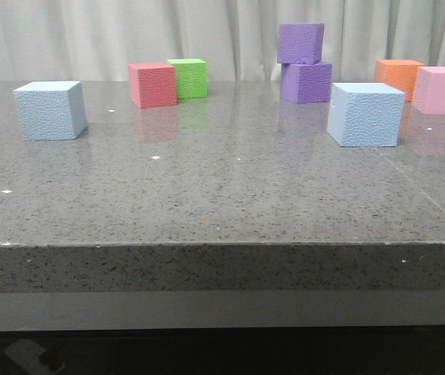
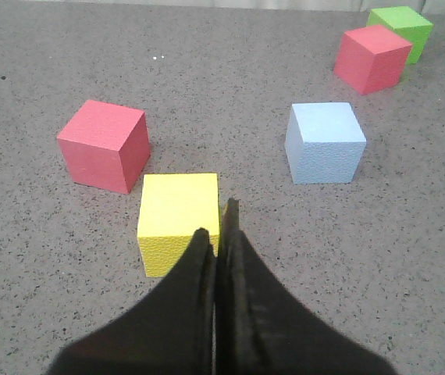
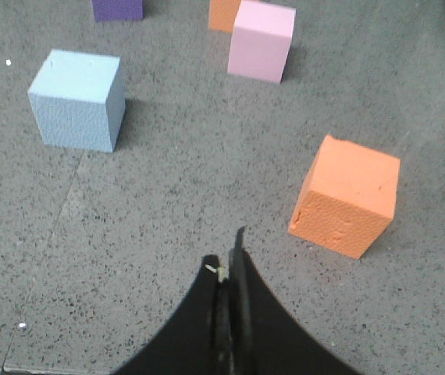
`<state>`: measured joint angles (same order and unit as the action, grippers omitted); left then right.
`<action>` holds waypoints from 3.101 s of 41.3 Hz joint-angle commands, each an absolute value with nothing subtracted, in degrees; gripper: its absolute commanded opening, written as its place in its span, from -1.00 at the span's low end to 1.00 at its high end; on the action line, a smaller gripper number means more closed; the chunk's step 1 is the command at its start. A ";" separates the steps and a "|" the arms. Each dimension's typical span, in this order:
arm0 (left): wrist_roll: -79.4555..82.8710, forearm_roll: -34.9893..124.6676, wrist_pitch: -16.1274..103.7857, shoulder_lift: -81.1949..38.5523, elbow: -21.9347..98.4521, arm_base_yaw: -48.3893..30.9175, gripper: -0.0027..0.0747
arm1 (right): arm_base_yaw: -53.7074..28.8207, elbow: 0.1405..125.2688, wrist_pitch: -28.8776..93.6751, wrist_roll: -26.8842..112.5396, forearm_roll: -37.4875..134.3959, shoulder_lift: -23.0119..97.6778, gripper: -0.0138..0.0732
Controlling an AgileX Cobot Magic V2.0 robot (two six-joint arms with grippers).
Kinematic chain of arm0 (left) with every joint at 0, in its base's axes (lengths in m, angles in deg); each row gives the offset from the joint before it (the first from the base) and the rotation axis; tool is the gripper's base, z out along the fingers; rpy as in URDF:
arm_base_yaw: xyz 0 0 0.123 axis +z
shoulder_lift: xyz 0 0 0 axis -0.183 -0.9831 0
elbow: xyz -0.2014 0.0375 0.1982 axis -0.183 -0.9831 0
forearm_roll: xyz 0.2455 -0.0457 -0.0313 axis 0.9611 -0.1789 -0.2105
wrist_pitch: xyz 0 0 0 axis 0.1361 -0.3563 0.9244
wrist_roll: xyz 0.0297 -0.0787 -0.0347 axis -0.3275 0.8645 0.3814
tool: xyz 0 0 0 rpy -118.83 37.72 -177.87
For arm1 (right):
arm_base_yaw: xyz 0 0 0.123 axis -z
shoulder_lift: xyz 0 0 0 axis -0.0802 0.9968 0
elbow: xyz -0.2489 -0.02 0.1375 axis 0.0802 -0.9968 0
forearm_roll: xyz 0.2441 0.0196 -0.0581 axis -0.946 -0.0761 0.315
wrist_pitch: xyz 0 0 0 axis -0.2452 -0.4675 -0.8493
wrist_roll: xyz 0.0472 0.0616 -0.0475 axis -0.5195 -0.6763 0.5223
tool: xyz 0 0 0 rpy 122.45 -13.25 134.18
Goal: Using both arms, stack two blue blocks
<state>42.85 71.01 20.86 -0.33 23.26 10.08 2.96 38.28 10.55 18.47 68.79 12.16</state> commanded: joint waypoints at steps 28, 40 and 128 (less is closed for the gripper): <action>41.51 66.78 24.96 -1.81 24.77 -2.16 0.06 | -4.47 46.79 7.73 22.34 64.91 19.28 0.61; 39.21 67.24 25.06 -1.81 24.77 -12.19 0.06 | -15.51 57.56 3.27 22.34 65.03 34.95 0.61; 39.21 69.34 24.40 -1.81 24.77 -12.25 0.06 | -17.55 85.41 12.10 -6.15 77.82 74.22 0.08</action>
